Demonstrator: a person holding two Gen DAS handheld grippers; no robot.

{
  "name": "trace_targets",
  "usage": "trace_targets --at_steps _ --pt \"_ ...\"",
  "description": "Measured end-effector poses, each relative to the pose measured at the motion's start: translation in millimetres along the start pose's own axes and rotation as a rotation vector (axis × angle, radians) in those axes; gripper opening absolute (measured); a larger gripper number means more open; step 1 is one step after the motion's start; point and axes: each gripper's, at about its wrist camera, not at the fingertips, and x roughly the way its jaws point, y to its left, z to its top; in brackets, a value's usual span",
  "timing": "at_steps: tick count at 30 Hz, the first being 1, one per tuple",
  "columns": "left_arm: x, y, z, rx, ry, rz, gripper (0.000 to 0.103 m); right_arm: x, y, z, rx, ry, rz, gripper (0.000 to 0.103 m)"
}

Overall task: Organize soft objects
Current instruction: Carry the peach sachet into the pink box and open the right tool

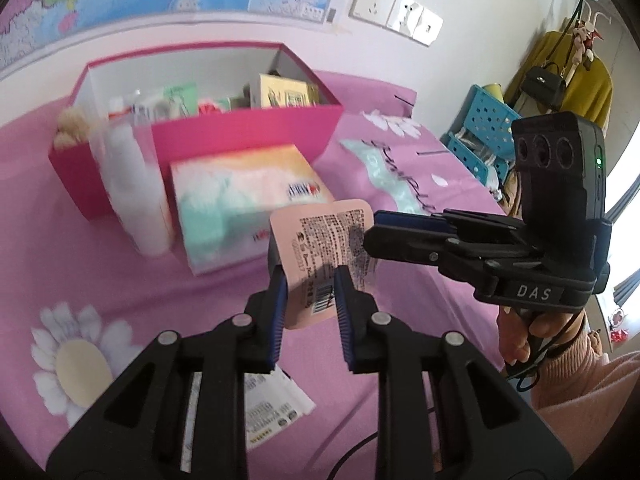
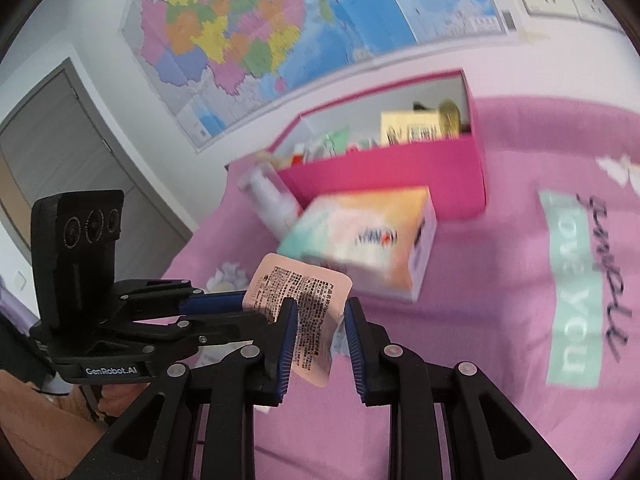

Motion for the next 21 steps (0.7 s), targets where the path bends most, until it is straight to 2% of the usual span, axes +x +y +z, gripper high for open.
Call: trace_targets --at_steps 5,21 --pt "0 5 15 0.003 -0.018 0.031 0.026 -1 3 14 -0.026 -0.024 -0.001 0.024" --pt "1 17 54 0.0 -0.066 0.065 0.026 4 1 58 -0.064 -0.085 -0.009 0.024"
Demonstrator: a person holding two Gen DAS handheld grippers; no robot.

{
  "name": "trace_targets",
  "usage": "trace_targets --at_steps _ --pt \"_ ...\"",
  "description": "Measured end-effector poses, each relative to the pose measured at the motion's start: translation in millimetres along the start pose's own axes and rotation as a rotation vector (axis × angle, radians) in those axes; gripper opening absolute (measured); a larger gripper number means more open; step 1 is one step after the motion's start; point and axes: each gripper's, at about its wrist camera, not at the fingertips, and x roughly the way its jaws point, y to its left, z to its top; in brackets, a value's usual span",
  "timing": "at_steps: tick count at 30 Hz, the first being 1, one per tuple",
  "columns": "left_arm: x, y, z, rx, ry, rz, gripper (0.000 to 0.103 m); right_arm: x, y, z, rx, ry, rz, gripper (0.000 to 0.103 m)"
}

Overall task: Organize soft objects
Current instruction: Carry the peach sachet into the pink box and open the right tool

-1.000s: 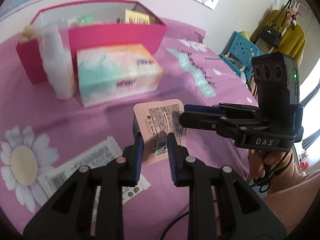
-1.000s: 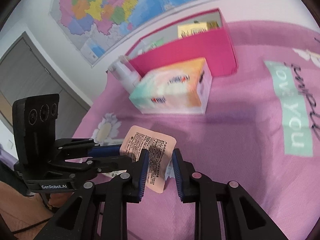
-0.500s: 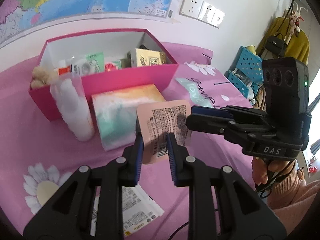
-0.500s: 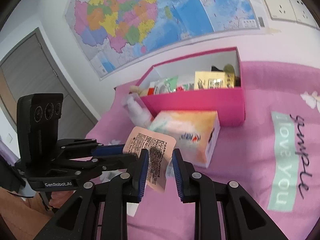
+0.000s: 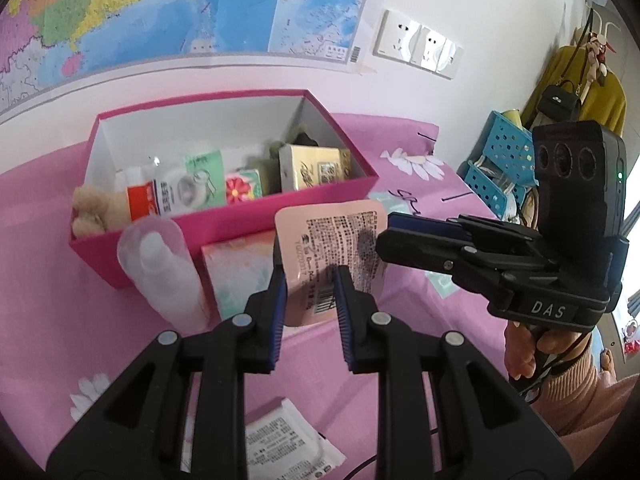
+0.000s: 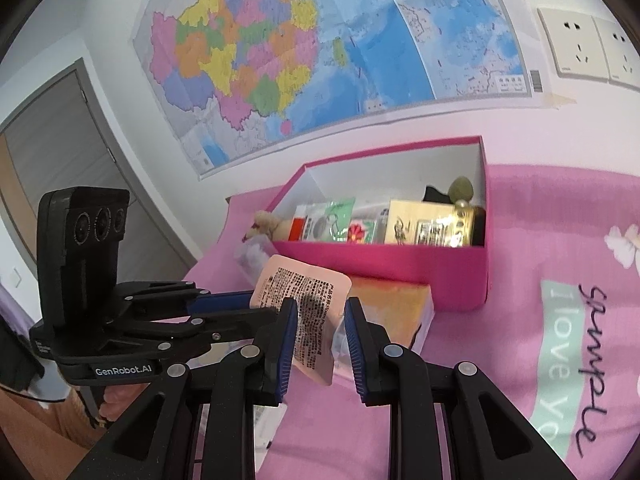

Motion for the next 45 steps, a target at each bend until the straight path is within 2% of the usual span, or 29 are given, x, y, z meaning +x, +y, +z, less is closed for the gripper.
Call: trace_targets --at_steps 23,33,42,45 --pt "7 26 61 -0.024 -0.053 0.089 0.026 31 -5 68 -0.067 -0.066 -0.02 0.024" --pt "27 38 69 -0.047 -0.037 0.113 0.026 48 -13 79 -0.05 -0.059 -0.041 0.024" --pt "40 49 68 -0.074 0.021 0.147 0.026 67 -14 78 -0.064 -0.033 -0.07 0.024" --pt "40 51 70 -0.076 0.014 0.166 0.026 71 -15 77 -0.058 -0.02 -0.071 0.024"
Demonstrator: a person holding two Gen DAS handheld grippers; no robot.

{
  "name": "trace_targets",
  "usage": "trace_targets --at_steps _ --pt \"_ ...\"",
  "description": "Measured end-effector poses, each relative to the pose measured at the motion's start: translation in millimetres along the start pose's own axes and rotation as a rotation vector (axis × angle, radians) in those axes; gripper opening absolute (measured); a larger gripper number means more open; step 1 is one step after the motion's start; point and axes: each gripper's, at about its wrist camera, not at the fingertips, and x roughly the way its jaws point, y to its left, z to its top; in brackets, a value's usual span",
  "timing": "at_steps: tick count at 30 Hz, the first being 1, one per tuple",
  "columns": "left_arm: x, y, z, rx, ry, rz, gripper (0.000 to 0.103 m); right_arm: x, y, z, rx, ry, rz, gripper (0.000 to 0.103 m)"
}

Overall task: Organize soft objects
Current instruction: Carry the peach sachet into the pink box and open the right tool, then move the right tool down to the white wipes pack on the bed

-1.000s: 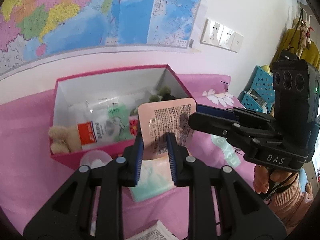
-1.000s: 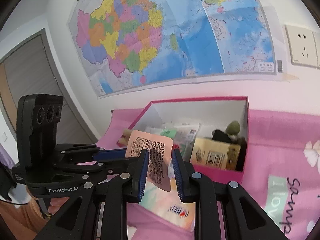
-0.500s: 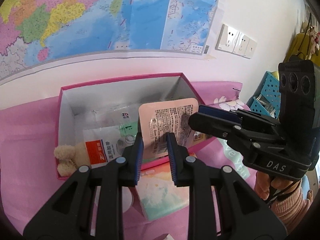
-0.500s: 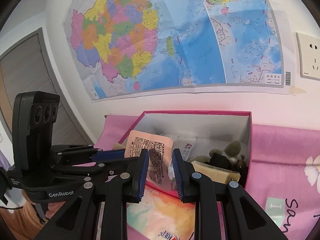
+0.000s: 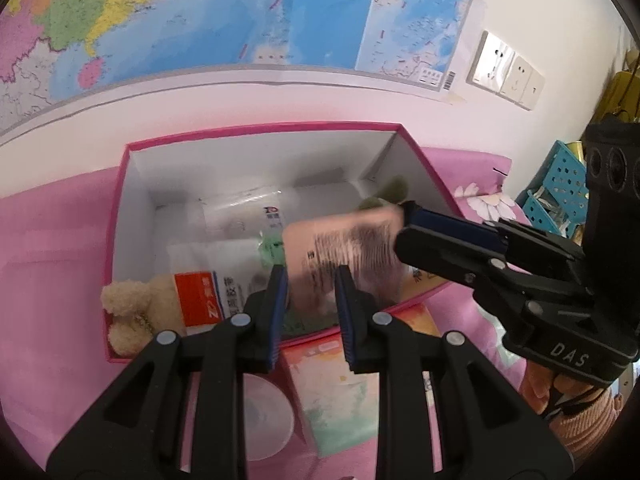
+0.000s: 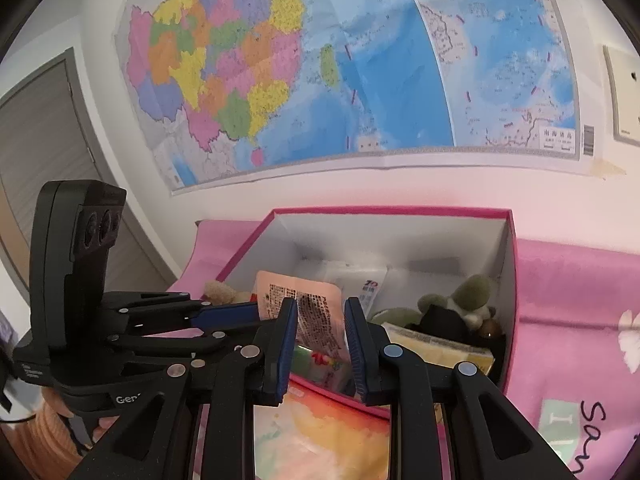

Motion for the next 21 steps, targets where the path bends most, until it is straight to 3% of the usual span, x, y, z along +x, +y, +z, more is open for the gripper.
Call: trace_targets --at_steps 8,13,15,21 --pt "-10 3 -6 -0.015 -0.029 0.008 0.026 -5 1 -3 -0.005 -0.002 -0.002 0.025" --pt "-37 0 -16 0.012 -0.102 -0.009 0.026 -19 3 -12 -0.004 -0.015 0.013 0.025" --pt "-50 -1 -21 0.018 -0.133 -0.022 0.031 -28 6 -15 -0.006 -0.026 0.021 0.026" --pt "-82 2 -43 0.018 -0.189 -0.055 0.036 -55 21 -30 -0.039 -0.045 0.067 0.035"
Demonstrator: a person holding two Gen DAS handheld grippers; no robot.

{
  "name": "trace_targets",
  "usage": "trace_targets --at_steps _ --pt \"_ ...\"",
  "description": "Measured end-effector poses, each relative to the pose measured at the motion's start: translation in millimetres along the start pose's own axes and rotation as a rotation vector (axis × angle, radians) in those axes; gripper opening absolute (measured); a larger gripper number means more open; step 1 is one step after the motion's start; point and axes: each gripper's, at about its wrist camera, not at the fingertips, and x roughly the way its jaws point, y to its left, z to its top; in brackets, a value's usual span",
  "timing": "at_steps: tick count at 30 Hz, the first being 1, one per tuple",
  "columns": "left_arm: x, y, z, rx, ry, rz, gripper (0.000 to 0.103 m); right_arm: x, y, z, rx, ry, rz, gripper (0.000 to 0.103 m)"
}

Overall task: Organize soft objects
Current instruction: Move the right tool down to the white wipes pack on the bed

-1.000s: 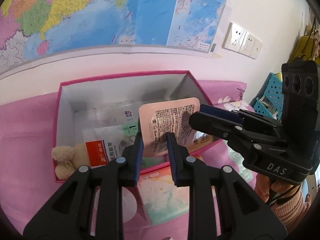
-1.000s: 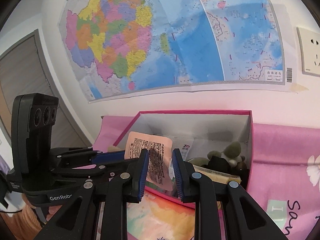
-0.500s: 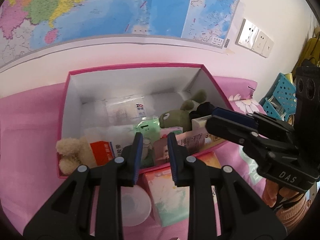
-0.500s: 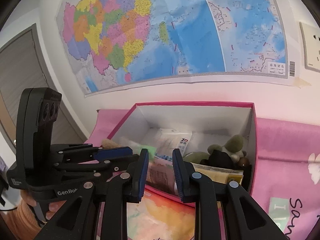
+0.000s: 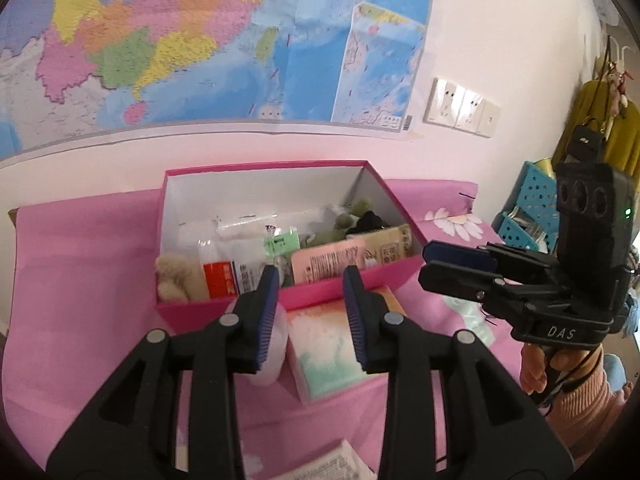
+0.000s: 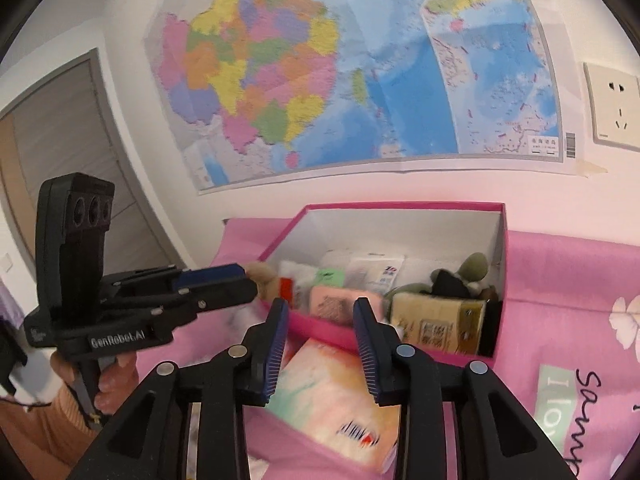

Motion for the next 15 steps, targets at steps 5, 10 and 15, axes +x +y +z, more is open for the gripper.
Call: trace_targets --at_steps 5,10,15 --pt "-19 11 -27 -0.025 0.017 0.008 0.05 -13 16 -22 -0.023 0.032 0.044 0.042" --pt "-22 26 -66 -0.064 0.101 0.038 0.05 -12 25 -59 -0.01 0.121 0.085 0.044" --pt "-16 41 -108 -0.13 0.204 0.045 0.05 4 29 -99 0.038 0.247 0.129 0.044"
